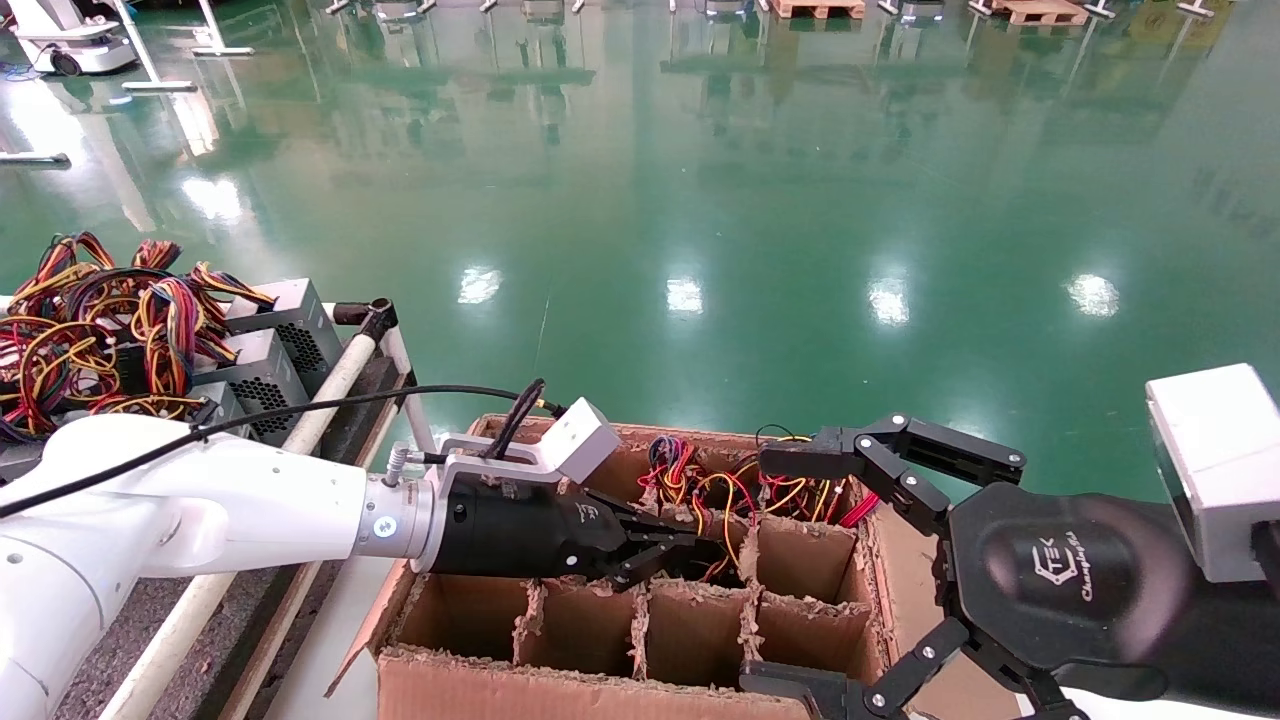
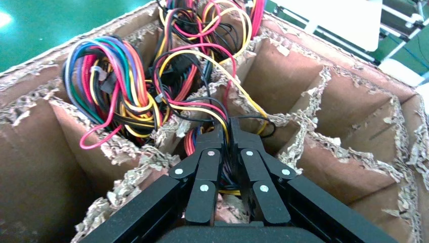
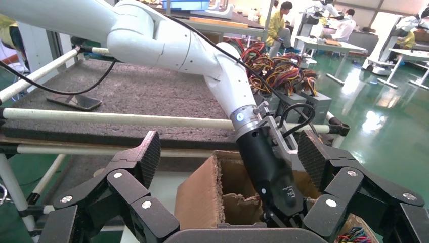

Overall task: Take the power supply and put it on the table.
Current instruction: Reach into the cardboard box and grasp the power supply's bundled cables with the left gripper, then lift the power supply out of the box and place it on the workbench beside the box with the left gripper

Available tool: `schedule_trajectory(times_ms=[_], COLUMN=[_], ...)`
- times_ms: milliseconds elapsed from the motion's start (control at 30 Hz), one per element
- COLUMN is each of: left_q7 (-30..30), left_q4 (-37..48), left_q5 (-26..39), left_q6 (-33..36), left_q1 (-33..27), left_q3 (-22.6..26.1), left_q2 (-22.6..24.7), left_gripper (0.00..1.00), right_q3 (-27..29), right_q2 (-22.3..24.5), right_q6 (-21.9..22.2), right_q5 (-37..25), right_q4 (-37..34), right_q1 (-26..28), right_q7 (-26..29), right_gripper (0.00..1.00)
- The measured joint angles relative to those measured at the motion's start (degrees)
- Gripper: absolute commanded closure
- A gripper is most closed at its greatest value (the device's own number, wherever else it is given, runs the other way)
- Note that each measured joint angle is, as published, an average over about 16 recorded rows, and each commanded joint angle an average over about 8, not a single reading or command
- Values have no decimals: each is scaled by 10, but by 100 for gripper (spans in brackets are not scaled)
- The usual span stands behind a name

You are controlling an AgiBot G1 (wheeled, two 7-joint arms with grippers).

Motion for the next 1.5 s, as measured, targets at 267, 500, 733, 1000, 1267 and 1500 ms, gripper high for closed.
schedule_trajectory(times_ms=[267,500,733,1000,1267,1500], left_q7=[-11,-33,-52,-67,-81,-94], left_q4=[7,14,14,3,-18,-39], left_q5=[-29,-51,-70,-89,-107,-116], left_q6=[5,24,46,64,68,59], left_q1=[4,-5,-25,-56,-96,-134], left_q3=[-15,-29,-41,-54,-68,-77], left_q2=[-4,-11,-24,-48,-75,-103], left_gripper=[100,100,100,100,100,100], right_q3=[0,0,0,-1,-1,-1], right_q2=[0,0,0,0,0,0], right_q6=[0,0,0,0,0,0], right_q5=[0,0,0,0,1,1], right_q4=[0,0,0,0,0,0], right_q1=[0,0,0,0,0,0], right_q7=[0,0,0,0,0,0], right_gripper=[0,0,0,0,0,0])
